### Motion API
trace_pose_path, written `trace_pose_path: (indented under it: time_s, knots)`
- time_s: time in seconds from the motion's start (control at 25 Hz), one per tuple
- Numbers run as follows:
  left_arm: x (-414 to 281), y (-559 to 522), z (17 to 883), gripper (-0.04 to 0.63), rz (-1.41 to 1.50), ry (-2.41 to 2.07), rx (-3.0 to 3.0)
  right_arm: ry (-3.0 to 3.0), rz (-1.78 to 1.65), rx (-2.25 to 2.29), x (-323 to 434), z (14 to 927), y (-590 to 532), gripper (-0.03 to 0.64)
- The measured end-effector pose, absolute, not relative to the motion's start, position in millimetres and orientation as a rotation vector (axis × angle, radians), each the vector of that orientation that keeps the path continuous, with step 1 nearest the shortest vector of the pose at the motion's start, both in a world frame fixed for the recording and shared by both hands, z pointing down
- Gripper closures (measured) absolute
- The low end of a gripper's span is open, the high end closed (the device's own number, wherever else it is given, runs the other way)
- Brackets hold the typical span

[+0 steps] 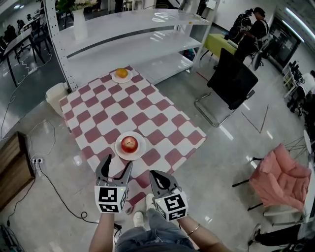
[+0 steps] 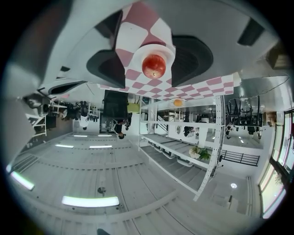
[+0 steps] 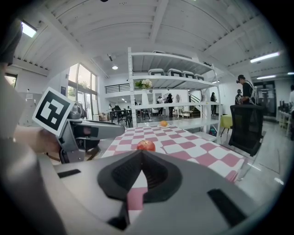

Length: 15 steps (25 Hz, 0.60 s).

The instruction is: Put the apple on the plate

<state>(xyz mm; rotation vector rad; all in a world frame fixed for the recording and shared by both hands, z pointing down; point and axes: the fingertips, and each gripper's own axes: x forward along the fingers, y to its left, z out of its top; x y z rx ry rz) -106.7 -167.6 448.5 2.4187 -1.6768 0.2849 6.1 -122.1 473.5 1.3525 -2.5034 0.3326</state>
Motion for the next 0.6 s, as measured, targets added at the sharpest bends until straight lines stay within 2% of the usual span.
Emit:
trace_pose_path:
  time_s: [0.16,0.36,0.6]
  knots:
    - [-114.2,-154.0,443.3,0.350,0.255,-1.700,2.406,-2.504,0.321,1.361,4.3,470.9,-111.8,0.606]
    - [-121.5,-138.4,436.6,0.402,0.258,-1.725,2.420,-2.509,0.305,1.371,0.2,467.1,-100.7,0.606]
    - [-131.0,-123.4,426.9,0.499,0.251,-1.758,2.439,-2.518,0.301,1.387,-5.6,461.7,-89.1,0.606]
